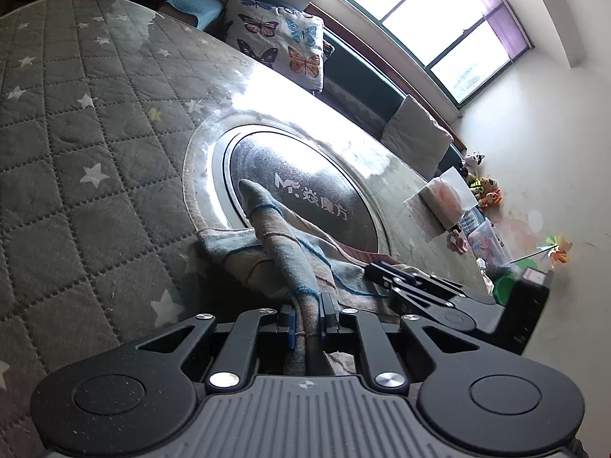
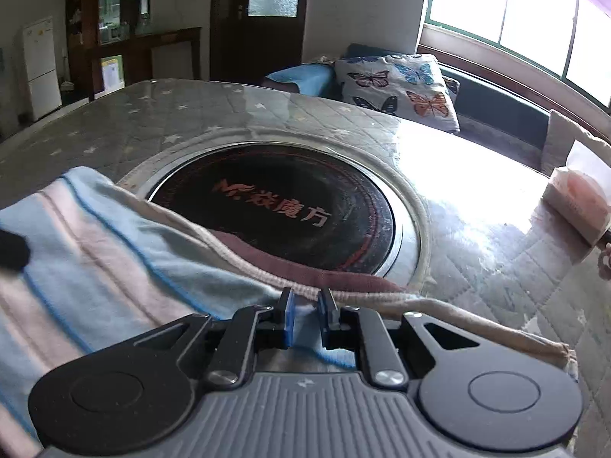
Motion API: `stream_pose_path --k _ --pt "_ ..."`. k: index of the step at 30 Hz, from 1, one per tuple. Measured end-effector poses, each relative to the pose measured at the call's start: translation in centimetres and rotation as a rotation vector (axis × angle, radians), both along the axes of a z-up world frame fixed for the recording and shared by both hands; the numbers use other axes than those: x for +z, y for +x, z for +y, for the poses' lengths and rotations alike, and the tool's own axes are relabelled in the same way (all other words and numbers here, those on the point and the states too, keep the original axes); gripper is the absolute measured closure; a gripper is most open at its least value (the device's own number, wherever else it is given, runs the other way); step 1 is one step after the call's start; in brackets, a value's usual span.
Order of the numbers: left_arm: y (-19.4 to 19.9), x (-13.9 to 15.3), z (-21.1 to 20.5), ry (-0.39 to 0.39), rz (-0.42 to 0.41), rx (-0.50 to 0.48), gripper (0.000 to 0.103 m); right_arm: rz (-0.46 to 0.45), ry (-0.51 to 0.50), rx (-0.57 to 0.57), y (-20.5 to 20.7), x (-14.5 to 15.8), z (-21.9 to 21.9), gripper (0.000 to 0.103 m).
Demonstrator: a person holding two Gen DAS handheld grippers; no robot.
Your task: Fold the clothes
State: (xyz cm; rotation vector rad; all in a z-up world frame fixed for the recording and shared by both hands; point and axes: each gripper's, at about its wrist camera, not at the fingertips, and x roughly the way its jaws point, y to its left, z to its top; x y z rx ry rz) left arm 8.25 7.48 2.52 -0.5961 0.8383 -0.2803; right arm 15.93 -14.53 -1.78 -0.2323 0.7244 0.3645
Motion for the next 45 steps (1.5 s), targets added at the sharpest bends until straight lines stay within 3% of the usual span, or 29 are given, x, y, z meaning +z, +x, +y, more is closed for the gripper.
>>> stream_pose_path --k 6,27,34,45 --pt "0.3 0.4 0.0 -0.004 -0.006 0.002 0.091 0.009 0.012 -0.009 -0.2 0.4 -0.2 0.09" --pt "1.4 5.2 -4.9 0.047 -0.024 0.007 0.092 0.046 0.053 0.059 -11.9 1.1 -2.6 0.08" --pt "2.5 7.6 -10.5 0.112 -0.034 -0.037 0.092 0.063 0.071 0.124 -15.2 1.8 -5.0 0.072" --pt "5.5 7.3 -21.7 0.217 0.005 -0.172 0.093 0.023 0.185 -0.081 -13.9 2.8 -15.2 0.067"
